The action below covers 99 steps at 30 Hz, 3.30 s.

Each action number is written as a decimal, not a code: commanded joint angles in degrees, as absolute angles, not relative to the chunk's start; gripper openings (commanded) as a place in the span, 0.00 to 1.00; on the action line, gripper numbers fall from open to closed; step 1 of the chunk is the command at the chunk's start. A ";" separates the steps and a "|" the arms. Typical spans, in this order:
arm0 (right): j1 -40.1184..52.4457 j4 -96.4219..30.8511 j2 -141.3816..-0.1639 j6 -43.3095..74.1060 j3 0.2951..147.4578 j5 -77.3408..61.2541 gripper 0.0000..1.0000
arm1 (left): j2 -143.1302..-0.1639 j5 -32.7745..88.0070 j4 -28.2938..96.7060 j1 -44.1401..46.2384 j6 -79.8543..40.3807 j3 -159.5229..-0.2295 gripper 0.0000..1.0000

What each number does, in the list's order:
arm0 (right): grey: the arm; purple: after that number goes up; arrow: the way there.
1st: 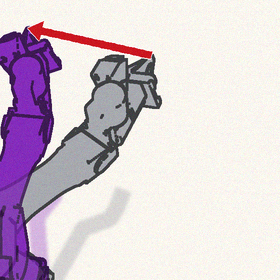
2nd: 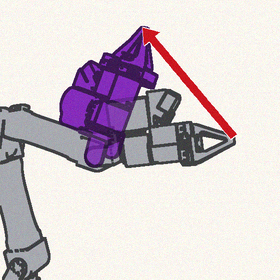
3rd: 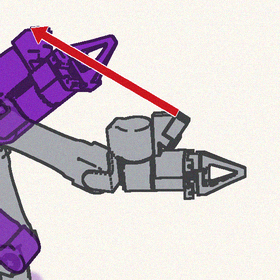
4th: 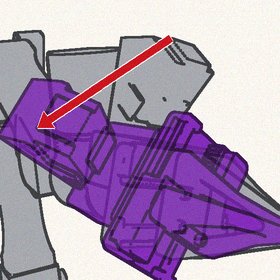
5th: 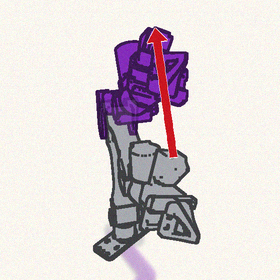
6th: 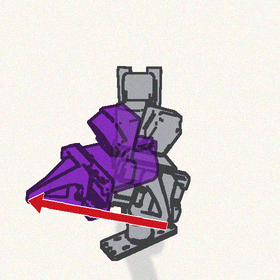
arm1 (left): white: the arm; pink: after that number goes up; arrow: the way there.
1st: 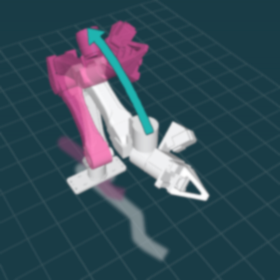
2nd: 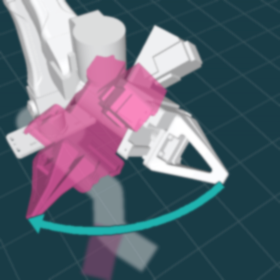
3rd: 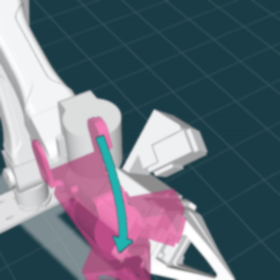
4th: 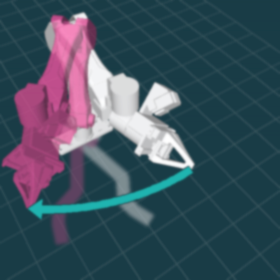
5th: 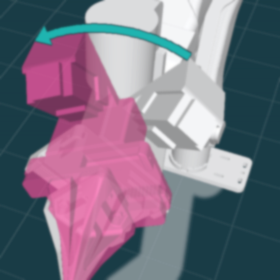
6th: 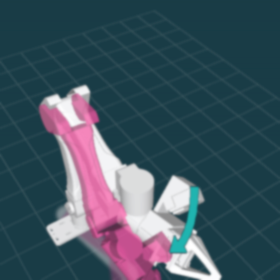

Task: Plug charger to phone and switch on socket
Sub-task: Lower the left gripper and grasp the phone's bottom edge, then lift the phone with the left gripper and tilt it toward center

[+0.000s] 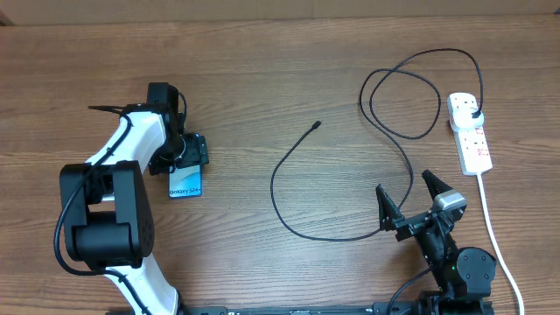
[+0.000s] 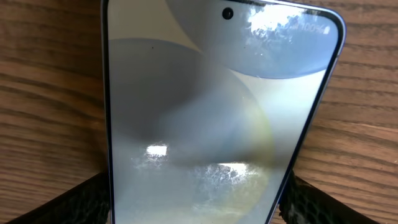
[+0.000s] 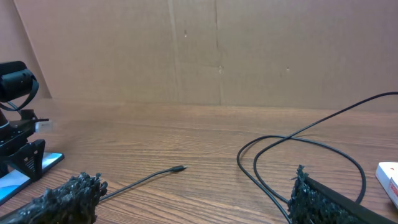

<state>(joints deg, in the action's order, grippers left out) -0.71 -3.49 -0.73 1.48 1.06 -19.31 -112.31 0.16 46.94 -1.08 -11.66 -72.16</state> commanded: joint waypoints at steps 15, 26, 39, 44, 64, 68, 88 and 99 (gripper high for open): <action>-0.38 -3.14 -0.16 1.69 0.45 -19.55 1.00 | -113.99 1.06 44.45 -0.21 -15.90 -67.94 0.85; -0.38 -3.14 -0.16 1.69 0.45 -19.55 1.00 | -113.99 1.58 45.43 3.16 -15.90 -67.94 0.80; -0.38 -3.14 -0.16 1.69 0.45 -19.57 1.00 | -113.99 2.79 43.88 13.72 -16.73 -67.94 0.80; -0.38 -3.14 -0.16 1.69 0.45 -19.55 1.00 | -113.99 2.79 43.77 13.93 -16.73 -67.94 0.84; -0.38 -3.14 -0.16 1.69 0.45 -19.55 1.00 | -118.98 0.91 42.17 13.93 -13.26 -67.85 0.88; -0.38 -3.14 -0.16 1.69 0.45 -19.55 1.00 | -119.46 0.86 43.09 13.93 -13.26 -68.03 0.80; -0.38 -3.14 -0.16 1.69 0.45 -19.55 1.00 | -119.46 -0.60 65.69 13.85 -12.67 -94.70 0.75; -0.38 -3.14 -0.16 1.69 0.45 -19.55 1.00 | -119.46 9.98 72.77 13.85 -18.02 -110.78 0.74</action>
